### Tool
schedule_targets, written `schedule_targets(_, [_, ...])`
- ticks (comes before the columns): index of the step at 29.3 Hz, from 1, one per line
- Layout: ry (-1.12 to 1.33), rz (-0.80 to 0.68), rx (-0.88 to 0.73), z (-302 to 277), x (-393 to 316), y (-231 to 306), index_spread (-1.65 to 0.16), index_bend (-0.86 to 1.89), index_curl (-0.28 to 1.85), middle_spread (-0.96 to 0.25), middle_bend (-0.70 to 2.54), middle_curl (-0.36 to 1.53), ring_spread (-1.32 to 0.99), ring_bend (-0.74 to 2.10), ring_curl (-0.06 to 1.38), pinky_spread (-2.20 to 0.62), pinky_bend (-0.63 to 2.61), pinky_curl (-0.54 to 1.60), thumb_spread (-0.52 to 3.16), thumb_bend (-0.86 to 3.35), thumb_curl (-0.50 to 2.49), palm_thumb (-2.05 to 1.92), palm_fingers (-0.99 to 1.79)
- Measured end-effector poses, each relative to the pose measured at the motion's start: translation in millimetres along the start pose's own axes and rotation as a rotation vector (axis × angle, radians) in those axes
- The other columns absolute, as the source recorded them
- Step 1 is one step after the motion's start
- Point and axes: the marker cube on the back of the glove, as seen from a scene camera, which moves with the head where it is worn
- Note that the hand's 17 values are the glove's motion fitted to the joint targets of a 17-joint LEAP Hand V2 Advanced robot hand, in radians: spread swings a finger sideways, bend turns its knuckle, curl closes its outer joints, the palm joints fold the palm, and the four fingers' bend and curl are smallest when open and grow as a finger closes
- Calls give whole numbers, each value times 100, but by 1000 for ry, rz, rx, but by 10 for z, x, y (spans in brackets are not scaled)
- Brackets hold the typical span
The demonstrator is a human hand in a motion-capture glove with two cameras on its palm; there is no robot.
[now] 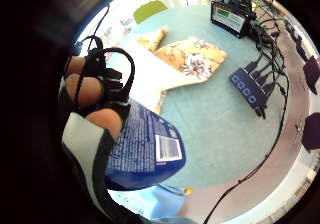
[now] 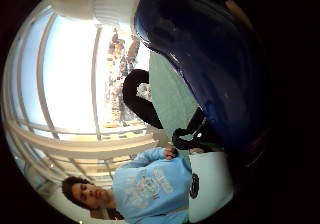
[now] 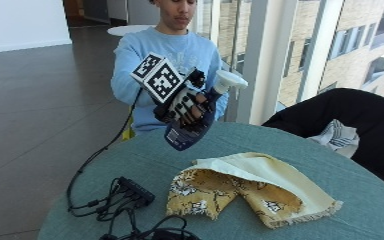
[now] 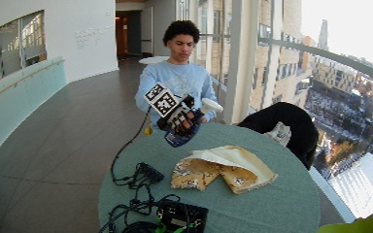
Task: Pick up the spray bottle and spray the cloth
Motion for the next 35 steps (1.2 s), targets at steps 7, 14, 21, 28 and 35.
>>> schedule_targets(7, [-151,-158,91,249,-623,-120,-27,6,15,-3,22,42,0,59,36,10,48,37,87,-2,76,88,96])
schedule_targets(14, [-252,-288,120,766,-1150,-242,-28,7,15,-4,22,42,0,58,36,9,46,37,87,-2,75,88,94])
schedule_targets(21, [-286,-344,82,1250,-1530,-295,-29,6,15,-5,23,42,-1,58,36,8,45,37,87,-2,75,89,92])
schedule_targets(28, [-334,-391,104,1661,-1811,-385,-30,6,15,-5,23,42,-1,57,36,8,45,37,88,-2,75,89,91])
schedule_targets(35, [-340,-384,80,2009,-1937,-488,-30,7,15,-6,23,42,-2,57,36,8,44,37,88,-2,74,90,88])
